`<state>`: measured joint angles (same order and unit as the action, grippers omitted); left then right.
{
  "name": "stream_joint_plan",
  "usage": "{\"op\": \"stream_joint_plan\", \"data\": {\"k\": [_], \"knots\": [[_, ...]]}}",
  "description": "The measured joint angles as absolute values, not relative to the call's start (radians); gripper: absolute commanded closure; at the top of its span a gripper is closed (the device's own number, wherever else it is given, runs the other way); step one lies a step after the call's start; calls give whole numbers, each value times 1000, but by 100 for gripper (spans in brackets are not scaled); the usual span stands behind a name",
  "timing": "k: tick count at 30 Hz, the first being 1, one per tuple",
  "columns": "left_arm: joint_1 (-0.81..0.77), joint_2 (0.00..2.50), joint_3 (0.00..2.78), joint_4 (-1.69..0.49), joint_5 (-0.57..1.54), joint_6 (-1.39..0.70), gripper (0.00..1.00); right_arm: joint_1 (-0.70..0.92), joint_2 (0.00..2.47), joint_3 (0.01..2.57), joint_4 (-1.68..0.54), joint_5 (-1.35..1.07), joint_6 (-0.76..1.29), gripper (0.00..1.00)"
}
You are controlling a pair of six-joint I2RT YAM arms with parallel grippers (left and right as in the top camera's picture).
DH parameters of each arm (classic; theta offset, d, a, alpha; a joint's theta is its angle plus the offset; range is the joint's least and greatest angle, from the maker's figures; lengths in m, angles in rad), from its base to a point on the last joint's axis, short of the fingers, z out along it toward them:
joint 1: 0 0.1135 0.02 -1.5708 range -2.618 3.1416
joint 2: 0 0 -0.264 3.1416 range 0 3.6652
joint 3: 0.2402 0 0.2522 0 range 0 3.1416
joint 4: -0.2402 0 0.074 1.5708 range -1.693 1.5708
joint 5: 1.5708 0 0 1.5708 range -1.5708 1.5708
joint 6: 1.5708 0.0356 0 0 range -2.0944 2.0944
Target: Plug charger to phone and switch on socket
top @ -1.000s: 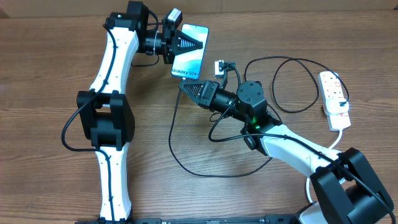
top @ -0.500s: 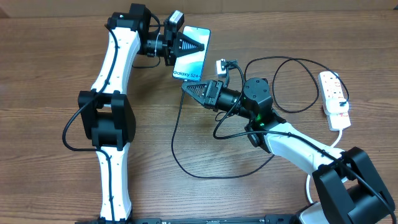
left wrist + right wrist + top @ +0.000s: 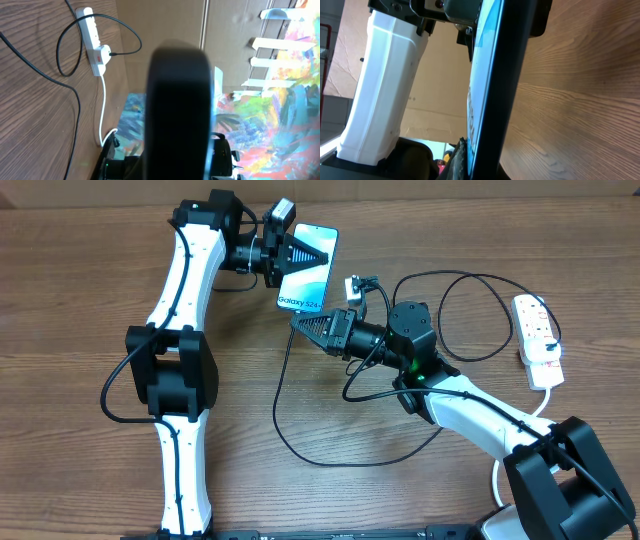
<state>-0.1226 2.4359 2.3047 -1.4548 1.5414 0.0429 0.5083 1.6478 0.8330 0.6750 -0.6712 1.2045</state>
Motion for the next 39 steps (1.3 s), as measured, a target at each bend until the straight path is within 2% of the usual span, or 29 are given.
{"op": "stream_joint_plan", "data": {"k": [5,6,8,10,11,14,22,30,39], "knots": [[-123,2436,2305,-1464,1549,52,96,508,1648,833,688,-677,1205,96],[-123,2436,2305,-1467,1550,53,96,507,1648,833,689,-678,1205,89],[-123,2436,2305,-1468,1550,56,96,506,1648,833,690,-668,1200,37],[-128,2436,2304,-1486,1549,56,96,484,1649,843,689,-622,1204,9],[-132,2435,2304,-1487,1549,56,96,469,1649,849,690,-604,1205,5],[-138,2435,2304,-1488,1549,56,96,444,1649,855,696,-579,1203,0],[-137,2435,2304,-1433,1549,56,96,447,1649,855,680,-612,1169,0],[-115,2435,2304,-1236,1522,91,96,429,1649,862,496,-719,1021,0],[-103,2435,2304,-1204,1474,224,96,384,1649,864,361,-799,851,0]]}}
